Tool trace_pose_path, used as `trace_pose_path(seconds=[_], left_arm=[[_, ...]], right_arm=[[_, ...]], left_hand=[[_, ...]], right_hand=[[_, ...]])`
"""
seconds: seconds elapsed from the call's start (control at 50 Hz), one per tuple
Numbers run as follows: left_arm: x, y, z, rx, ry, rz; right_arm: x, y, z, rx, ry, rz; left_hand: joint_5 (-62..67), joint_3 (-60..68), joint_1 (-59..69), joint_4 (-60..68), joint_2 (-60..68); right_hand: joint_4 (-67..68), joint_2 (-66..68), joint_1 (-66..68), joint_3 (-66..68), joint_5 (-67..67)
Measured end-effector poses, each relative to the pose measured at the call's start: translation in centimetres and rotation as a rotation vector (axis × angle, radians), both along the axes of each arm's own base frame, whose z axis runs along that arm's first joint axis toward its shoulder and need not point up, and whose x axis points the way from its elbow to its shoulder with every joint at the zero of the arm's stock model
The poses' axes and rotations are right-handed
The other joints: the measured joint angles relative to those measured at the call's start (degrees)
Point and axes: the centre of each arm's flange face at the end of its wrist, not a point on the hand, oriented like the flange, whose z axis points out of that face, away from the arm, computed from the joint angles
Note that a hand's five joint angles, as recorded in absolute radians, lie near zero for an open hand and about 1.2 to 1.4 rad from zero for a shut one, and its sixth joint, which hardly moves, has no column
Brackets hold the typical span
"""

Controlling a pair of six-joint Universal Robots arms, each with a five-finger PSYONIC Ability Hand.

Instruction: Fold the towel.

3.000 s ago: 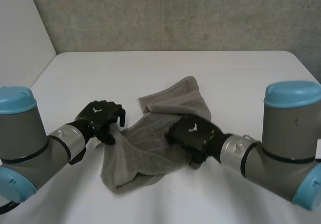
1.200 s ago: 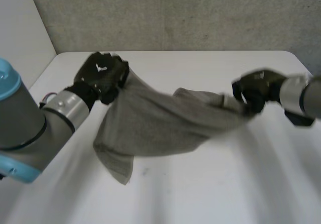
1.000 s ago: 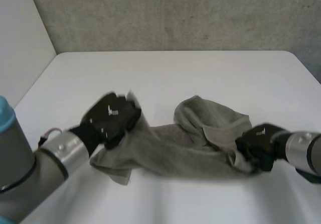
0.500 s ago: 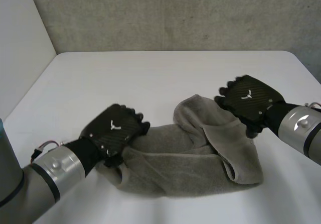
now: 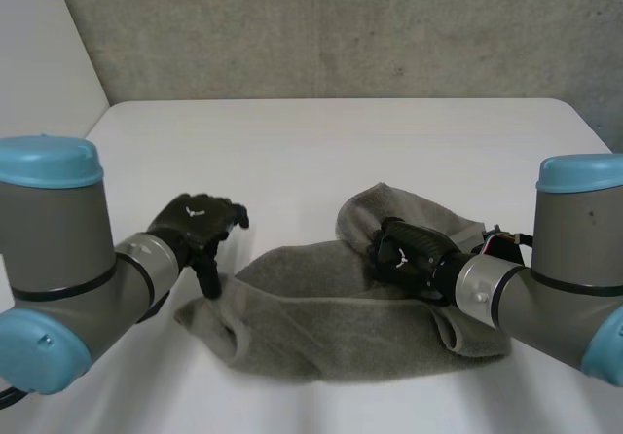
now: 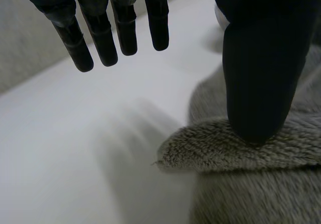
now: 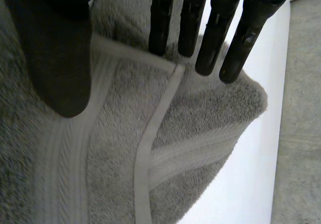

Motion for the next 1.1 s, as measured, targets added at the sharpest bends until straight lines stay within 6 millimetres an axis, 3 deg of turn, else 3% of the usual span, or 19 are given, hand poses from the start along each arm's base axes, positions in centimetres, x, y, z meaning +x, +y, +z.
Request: trace_pose_path(seconds=[0.14, 0.22, 0.28, 0.5, 0.66, 0.9, 1.04, 1.1], left_arm=[[-0.1, 0.2, -1.7, 0.093, -0.039, -0.016], [-0.2, 0.6, -2.0, 0.117, -0.035, -0.04], [-0.2, 0.8, -1.8, 0.12, -0.027, -0.053], [-0.3, 1.1, 0.0, 0.081, -0.002, -0.069], [-0.4, 0.8, -1.6, 0.116, -0.026, -0.071], [-0.6, 0.2, -3.6, 0.16, -0.058, -0.065], [-0.7, 0.0, -3.7, 0.154, -0.069, -0.073], [-0.7, 0.0, -3.5, 0.147, -0.071, -0.075]], right_arm=[[0.3, -1.4, -1.0, -0.093, 0.009, -0.004], [0.5, -2.0, -1.0, -0.135, -0.009, -0.01], [0.5, -2.3, -0.9, -0.147, -0.017, -0.012], [-0.3, -4.1, 1.9, -0.192, -0.076, -0.107], [-3.9, -6.9, 4.7, -0.096, -0.227, -0.346], [-8.2, -7.4, 5.1, 0.046, -0.28, -0.513], [-9.6, -7.4, 5.2, 0.045, -0.275, -0.551], [-10.1, -7.5, 5.3, 0.038, -0.275, -0.564]], left_hand=[[3.46, 3.61, 3.67, 3.58, 3.6], [6.75, 6.75, 6.83, 6.89, 6.79], [7.4, 7.41, 7.48, 7.54, 7.4], [7.52, 7.49, 7.64, 7.6, 7.54], [7.39, 7.48, 7.64, 7.59, 7.52], [8.91, 9.06, 9.23, 9.21, 9.07], [23.2, 24.56, 24.49, 23.94, 24.56], [37.66, 38.47, 38.41, 38.22, 38.54]], right_hand=[[17.97, 19.08, 18.45, 18.43, 17.62], [39.08, 40.44, 40.31, 39.35, 38.68], [47.78, 48.53, 48.44, 48.2, 47.65], [48.57, 48.71, 48.49, 48.81, 48.09], [48.57, 48.71, 48.49, 48.81, 48.09], [48.57, 48.71, 48.5, 48.81, 48.1], [48.57, 48.71, 48.5, 48.81, 48.1], [48.57, 48.71, 48.51, 48.81, 48.09]])
